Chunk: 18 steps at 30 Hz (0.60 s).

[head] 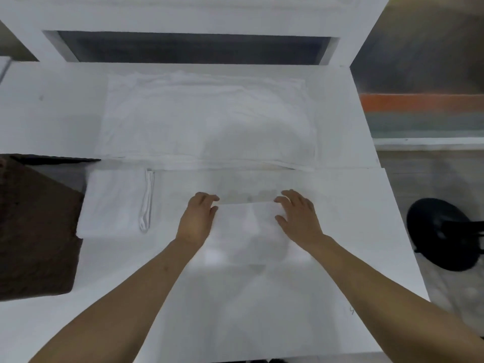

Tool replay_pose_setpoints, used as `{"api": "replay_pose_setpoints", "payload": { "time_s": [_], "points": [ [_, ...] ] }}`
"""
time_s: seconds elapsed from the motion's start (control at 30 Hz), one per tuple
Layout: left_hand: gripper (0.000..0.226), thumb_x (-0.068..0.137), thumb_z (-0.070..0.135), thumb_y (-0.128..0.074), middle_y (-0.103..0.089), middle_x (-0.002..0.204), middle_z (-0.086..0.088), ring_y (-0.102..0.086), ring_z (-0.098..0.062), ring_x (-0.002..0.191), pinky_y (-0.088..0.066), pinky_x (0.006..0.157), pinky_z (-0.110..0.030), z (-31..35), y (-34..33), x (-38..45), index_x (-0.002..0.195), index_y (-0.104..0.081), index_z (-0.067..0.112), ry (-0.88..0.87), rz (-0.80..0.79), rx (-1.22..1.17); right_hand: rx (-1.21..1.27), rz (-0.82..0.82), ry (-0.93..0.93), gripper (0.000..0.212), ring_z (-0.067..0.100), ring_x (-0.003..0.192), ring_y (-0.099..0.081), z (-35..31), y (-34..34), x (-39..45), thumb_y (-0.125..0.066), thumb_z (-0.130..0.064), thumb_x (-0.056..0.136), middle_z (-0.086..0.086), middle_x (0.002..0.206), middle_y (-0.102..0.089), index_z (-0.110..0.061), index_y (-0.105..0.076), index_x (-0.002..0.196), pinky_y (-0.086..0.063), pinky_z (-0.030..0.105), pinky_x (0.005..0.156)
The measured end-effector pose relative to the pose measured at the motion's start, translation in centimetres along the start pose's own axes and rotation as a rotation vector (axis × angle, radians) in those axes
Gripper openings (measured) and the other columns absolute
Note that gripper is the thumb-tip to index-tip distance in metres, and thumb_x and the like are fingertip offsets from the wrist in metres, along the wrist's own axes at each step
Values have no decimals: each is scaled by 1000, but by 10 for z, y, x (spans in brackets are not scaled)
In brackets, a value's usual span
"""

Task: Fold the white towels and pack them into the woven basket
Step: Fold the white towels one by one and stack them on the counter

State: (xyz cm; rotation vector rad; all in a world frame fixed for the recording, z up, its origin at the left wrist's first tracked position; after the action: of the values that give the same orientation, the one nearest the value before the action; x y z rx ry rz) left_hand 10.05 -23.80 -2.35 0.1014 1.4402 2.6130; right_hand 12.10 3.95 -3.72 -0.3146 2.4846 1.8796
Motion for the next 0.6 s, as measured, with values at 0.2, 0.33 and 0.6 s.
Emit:
{"api": "replay_pose_setpoints", "payload": {
  "time_s": [0.2,0.33,0.6],
  "points": [
    [32,97,38,-47,-64,121,1,-60,-24,112,-51,88,-38,29,-40,-64,119,-68,27,-313,-157,190,-45,-270,231,50,20,157,-18,-37,-47,-1,-46,-32,105,-3,170,-21,-38,-38,155,-22,41,125],
    [40,99,43,-39,-60,138,1,-55,-24,130,-33,111,-44,19,-54,-62,125,-66,30,-293,-252,328,-129,-243,114,53,25,145,-36,-27,-42,-10,-46,-40,104,0,162,-33,-41,-35,155,-38,41,112],
    [53,107,49,-33,7,170,-7,7,-30,156,-7,126,-46,24,-58,-43,158,-23,37,48,-416,380,-86,-377,-176,61,26,116,-55,-8,-46,-59,-40,-54,104,8,130,-46,-35,-25,160,-48,35,99]
  ]
}}
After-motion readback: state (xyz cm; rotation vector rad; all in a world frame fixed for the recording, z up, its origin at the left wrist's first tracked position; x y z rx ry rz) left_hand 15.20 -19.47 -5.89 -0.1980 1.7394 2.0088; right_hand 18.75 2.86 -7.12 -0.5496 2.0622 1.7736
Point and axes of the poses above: each hand's wrist, its own x-axis towards the middle knuckle, its own y-axis out of the back of the hand, z = x × y, the point moved 9 cm from there along x, towards the middle knuckle
